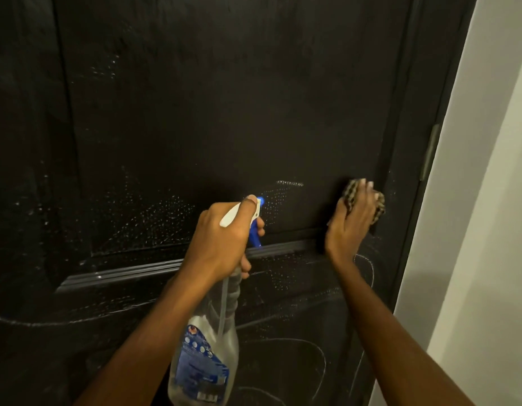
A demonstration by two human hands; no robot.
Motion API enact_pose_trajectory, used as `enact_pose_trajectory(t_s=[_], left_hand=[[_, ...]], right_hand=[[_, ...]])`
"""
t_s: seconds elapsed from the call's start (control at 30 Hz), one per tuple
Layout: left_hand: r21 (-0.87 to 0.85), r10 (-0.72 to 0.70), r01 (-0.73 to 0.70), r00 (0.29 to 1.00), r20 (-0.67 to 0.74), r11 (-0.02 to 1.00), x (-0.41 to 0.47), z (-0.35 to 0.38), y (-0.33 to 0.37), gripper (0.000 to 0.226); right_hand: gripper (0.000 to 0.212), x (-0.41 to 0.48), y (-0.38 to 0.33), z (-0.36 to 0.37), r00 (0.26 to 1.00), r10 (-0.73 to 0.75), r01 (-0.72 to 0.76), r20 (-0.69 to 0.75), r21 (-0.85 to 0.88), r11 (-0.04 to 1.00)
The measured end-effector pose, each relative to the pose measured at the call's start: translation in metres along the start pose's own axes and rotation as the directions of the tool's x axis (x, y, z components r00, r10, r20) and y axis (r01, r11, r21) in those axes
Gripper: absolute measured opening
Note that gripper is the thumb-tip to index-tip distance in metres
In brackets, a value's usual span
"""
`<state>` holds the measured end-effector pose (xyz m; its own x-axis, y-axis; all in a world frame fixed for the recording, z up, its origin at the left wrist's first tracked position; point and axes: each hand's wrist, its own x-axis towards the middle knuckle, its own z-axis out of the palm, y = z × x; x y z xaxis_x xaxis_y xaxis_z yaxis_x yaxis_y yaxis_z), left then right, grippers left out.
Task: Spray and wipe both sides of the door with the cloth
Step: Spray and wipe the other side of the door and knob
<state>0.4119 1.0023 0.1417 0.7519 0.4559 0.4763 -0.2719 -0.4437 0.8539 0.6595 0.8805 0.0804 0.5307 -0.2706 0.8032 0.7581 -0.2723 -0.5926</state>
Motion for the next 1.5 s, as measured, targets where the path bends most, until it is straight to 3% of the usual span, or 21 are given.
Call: enact_pose_trajectory(t_s=[0.07,0.23,0.43,0.57,0.67,0.73,0.77,0.8,0.9,0.97,1.03,1.1,1.2,1.27,1.3,1.37,1.43,1.5], left_hand=[[0.033,-0.021,0.02,1.0,0.011,0.999,-0.002,0.0,0.0,0.052],[0.093,-0.094,0.091,0.995,0.033,0.992,-0.004,-0.005,0.001,0.055],[0.084,-0.089,0.094,0.994,-0.064,0.992,-0.02,-0.033,0.001,0.05],[0.077,-0.072,0.084,0.986,-0.149,0.994,-0.032,-0.054,0.0,0.048],[0.085,-0.044,0.059,0.983,-0.178,0.995,-0.039,-0.064,-0.001,0.049],[0.075,-0.043,0.057,0.983,-0.179,0.996,-0.041,-0.068,-0.002,0.049],[0.068,-0.047,0.06,0.982,-0.182,0.996,-0.042,-0.07,-0.002,0.049],[0.067,-0.05,0.063,0.981,-0.185,0.996,-0.043,-0.071,-0.002,0.049],[0.072,-0.046,0.06,0.982,-0.184,0.996,-0.044,-0.075,-0.004,0.048],[0.071,-0.04,0.054,0.981,-0.192,0.996,-0.046,-0.078,-0.005,0.049],[0.069,-0.041,0.057,0.977,-0.211,0.996,-0.049,-0.084,-0.005,0.049],[0.066,-0.049,0.065,0.973,-0.223,0.996,-0.051,-0.09,-0.005,0.049],[0.086,-0.047,0.069,0.97,-0.237,0.994,-0.054,-0.099,-0.003,0.049],[0.091,-0.042,0.066,0.969,-0.242,0.994,-0.056,-0.105,-0.003,0.049],[0.083,-0.049,0.071,0.97,-0.239,0.994,-0.058,-0.108,-0.003,0.05],[0.068,-0.071,0.088,0.973,-0.222,0.994,-0.061,-0.115,-0.003,0.05],[0.092,-0.075,0.096,0.975,-0.208,0.991,-0.064,-0.12,-0.004,0.051],[0.128,-0.064,0.093,0.975,-0.214,0.987,-0.066,-0.123,-0.003,0.05]], right_hand=[[0.06,0.013,-0.025,0.006,0.985,0.165,-0.163,-0.05,0.048,0.985],[0.059,0.001,-0.044,0.009,0.998,-0.021,0.016,0.056,0.082,0.996],[0.061,-0.01,-0.09,0.026,0.996,0.093,-0.094,0.008,0.124,0.988],[0.062,-0.058,-0.12,0.046,0.965,-0.239,0.242,0.104,-0.02,0.97],[0.065,-0.096,-0.098,0.041,0.8,-0.524,0.556,0.291,-0.034,0.831],[0.069,-0.1,-0.067,0.029,0.696,-0.628,0.678,0.348,-0.028,0.735],[0.069,-0.094,-0.055,0.024,0.706,-0.621,0.671,0.34,-0.039,0.741],[0.069,-0.087,-0.049,0.02,0.763,-0.569,0.611,0.308,-0.056,0.79],[0.062,-0.06,-0.068,0.024,0.96,-0.25,0.26,0.13,-0.07,0.963],[0.06,-0.047,-0.104,0.036,0.999,-0.034,0.035,0.025,-0.044,0.998],[0.062,-0.05,-0.14,0.049,1.0,0.011,-0.011,0.006,-0.058,0.998],[0.062,-0.072,-0.16,0.057,0.977,-0.191,0.199,0.094,-0.095,0.975],[0.065,-0.118,-0.147,0.056,0.797,-0.528,0.568,0.294,-0.063,0.821],[0.068,-0.137,-0.117,0.049,0.674,-0.64,0.696,0.37,-0.025,0.718],[0.069,-0.139,-0.102,0.045,0.663,-0.649,0.704,0.372,-0.016,0.71],[0.071,-0.128,-0.085,0.038,0.784,-0.538,0.576,0.31,-0.039,0.817],[0.066,-0.103,-0.095,0.038,0.949,-0.271,0.285,0.162,-0.069,0.956],[0.06,-0.079,-0.125,0.046,1.0,-0.001,0.002,0.03,-0.03,1.0]])
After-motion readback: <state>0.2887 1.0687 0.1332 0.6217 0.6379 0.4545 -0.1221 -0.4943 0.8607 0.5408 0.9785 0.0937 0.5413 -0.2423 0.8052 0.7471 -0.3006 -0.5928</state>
